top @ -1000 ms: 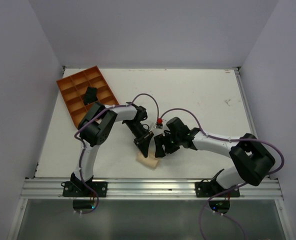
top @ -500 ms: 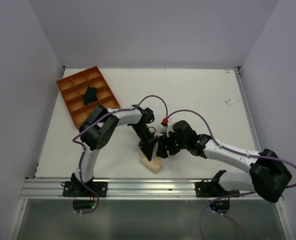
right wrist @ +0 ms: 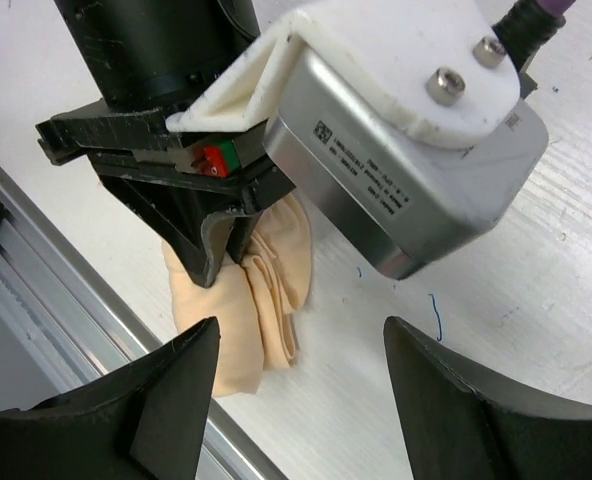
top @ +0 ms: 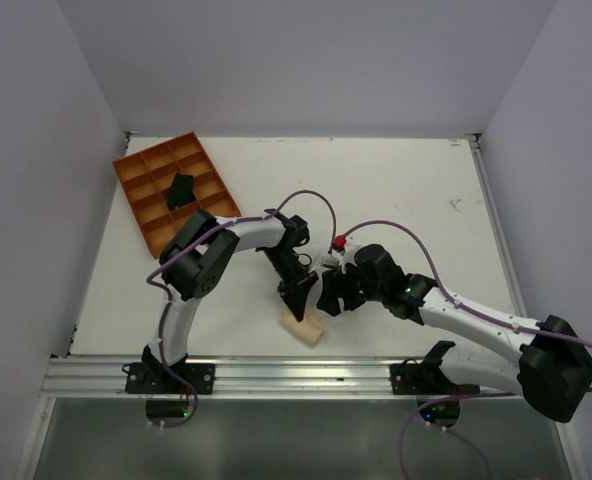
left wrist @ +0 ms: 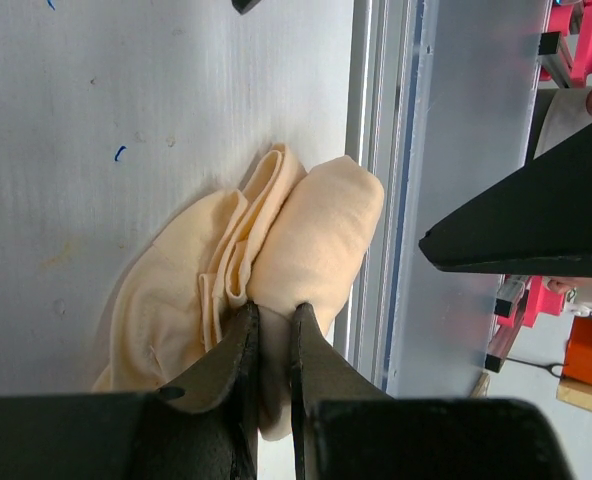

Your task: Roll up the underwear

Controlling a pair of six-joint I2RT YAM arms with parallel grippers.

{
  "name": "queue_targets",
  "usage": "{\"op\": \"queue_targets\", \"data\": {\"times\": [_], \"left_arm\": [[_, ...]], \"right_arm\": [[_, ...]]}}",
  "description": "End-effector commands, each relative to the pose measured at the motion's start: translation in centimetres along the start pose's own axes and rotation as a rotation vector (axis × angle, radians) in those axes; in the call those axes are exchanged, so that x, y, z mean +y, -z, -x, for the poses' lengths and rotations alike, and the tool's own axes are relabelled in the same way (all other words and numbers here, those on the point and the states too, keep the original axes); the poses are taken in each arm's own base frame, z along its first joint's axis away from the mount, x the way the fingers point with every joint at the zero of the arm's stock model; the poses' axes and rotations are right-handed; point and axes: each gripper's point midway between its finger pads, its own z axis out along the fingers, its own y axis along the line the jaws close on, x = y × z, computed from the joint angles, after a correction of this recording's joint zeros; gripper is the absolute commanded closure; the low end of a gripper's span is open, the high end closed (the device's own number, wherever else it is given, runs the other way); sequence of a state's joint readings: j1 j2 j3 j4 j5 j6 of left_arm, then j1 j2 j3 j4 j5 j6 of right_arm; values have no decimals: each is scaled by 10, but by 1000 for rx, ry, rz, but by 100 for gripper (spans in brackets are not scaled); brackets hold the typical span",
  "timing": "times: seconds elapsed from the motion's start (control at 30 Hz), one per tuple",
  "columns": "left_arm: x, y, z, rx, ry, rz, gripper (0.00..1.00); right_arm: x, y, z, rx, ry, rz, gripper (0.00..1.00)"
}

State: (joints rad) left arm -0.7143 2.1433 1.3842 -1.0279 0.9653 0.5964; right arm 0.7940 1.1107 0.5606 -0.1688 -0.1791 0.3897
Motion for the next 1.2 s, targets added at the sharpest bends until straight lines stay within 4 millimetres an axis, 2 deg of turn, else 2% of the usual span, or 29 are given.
{"op": "queue_targets", "data": {"times": [0.0, 0.23, 0.5, 0.6, 0.67, 0.73, 0.93, 1.17], "left_arm": [[69, -5, -5, 88, -198, 212, 100], [72, -7, -6, 91, -166, 203, 100], [75, -6, 1, 88, -155, 207, 100], [75, -7, 0, 92, -148, 204, 100], [75, -7, 0, 93, -146, 202, 100], [77, -8, 1, 95, -140, 201, 100], [80, -9, 1, 105, -132, 195, 100], [82, -8, 5, 107, -131, 191, 100]], "right_arm": [[10, 3, 4, -15, -6, 46, 30], [23, -5, -5, 122, 135, 102, 30], [38, -12, -12, 170, 199, 170, 31], [42, -12, -10, 152, 230, 143, 31], [41, -11, -4, 117, 227, 124, 31], [36, -12, -6, 115, 222, 104, 30], [21, -28, -23, 201, 230, 50, 29], [25, -39, -26, 235, 221, 81, 29]]}}
